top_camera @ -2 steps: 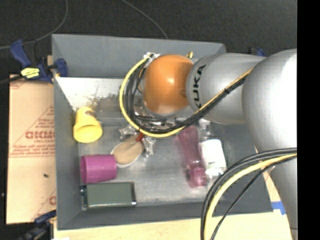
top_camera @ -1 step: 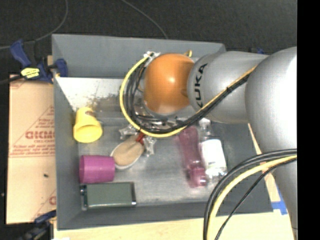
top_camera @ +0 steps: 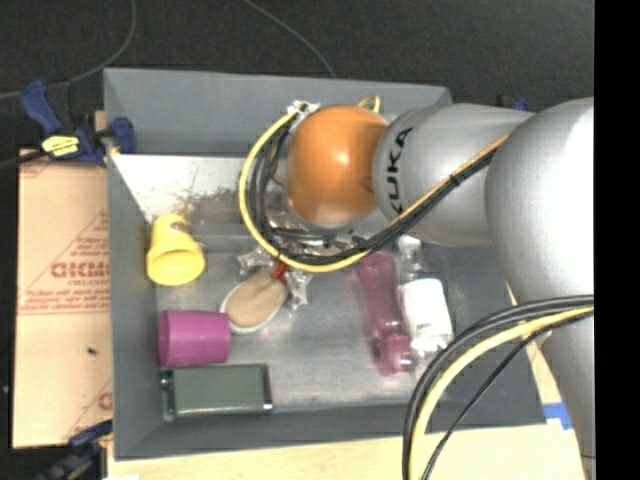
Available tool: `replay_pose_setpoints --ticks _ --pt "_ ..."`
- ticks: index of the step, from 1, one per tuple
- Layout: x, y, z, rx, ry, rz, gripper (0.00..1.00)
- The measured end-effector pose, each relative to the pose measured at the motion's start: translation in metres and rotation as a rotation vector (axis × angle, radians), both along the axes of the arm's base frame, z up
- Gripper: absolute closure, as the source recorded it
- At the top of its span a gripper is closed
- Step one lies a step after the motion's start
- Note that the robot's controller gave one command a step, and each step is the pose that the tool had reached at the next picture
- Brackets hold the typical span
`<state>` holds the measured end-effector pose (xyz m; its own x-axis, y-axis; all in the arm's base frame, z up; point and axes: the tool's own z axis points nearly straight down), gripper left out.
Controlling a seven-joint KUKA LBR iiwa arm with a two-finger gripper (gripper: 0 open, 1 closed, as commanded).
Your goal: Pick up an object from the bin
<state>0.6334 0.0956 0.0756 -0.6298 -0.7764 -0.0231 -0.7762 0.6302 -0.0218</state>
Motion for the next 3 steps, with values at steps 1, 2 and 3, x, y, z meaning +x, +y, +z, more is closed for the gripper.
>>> replay_pose_setpoints --ticks 1,2,3 --pt "-0.0001 0.0029 0.0161 -0.001 0.003 0.03 1.0" --pt "-0.0001 0.0026 0.0161 0.0 0.004 0.027 1.0" --pt "-0.0001 0.0026 0.0161 0.0 0.004 0.026 1.0"
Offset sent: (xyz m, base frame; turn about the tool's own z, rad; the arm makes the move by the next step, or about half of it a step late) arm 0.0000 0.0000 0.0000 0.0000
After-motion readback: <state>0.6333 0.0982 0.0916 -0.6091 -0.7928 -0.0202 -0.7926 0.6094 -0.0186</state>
